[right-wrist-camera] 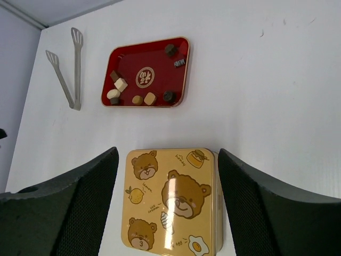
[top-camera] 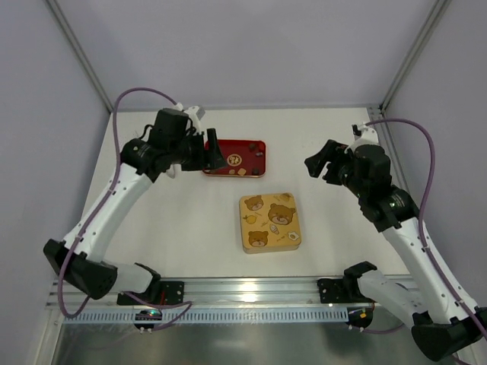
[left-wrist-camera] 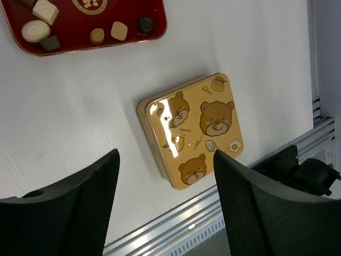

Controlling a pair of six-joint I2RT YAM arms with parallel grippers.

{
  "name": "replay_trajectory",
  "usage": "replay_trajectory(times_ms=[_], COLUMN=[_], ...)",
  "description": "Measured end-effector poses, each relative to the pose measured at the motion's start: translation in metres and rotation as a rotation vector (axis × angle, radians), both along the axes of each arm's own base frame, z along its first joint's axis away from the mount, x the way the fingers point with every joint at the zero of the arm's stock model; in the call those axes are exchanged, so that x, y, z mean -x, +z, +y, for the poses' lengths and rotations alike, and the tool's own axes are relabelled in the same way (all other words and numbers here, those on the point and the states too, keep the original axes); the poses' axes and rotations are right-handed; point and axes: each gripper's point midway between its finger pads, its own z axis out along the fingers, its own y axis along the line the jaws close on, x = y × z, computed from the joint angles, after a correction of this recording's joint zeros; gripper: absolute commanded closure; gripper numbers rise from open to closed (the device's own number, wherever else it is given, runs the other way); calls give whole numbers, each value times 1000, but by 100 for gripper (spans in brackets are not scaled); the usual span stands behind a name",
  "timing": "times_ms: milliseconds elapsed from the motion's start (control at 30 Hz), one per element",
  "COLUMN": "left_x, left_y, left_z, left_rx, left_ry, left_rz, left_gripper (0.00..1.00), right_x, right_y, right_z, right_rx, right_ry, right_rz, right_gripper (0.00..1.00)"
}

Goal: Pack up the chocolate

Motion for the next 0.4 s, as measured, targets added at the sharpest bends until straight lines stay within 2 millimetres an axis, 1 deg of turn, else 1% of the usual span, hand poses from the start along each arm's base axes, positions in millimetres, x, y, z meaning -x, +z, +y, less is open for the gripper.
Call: replay_trajectory(times_ms=[33, 100, 167, 267, 333, 367, 400], left_x=[5, 13, 24, 35, 38, 39, 40], left_y=[12, 26, 36, 42, 42, 40, 39], left_z=[4, 11, 19, 28, 31, 32, 33], left_rx=[10, 20, 24, 24, 20, 17, 12], left_ry=[3, 8, 14, 24, 26, 27, 26], left_rz=[-34, -83, -118, -143, -145, -144, -139], left_gripper=[29, 28, 28, 28, 28, 28, 28], right_x=[3, 9, 15, 21, 22, 23, 24], right_y=[6, 14, 18, 21, 19, 16, 14], right_z=[-5, -14, -22, -30, -33, -34, -35], right_rx=[8, 20, 30, 40, 45, 49, 53], right_ry=[-16, -42, -69, -97, -108, -112, -115], right_rz=[-19, -42, -57, -72, -70, -65, -60], right_gripper=[23, 23, 23, 23, 23, 22, 19])
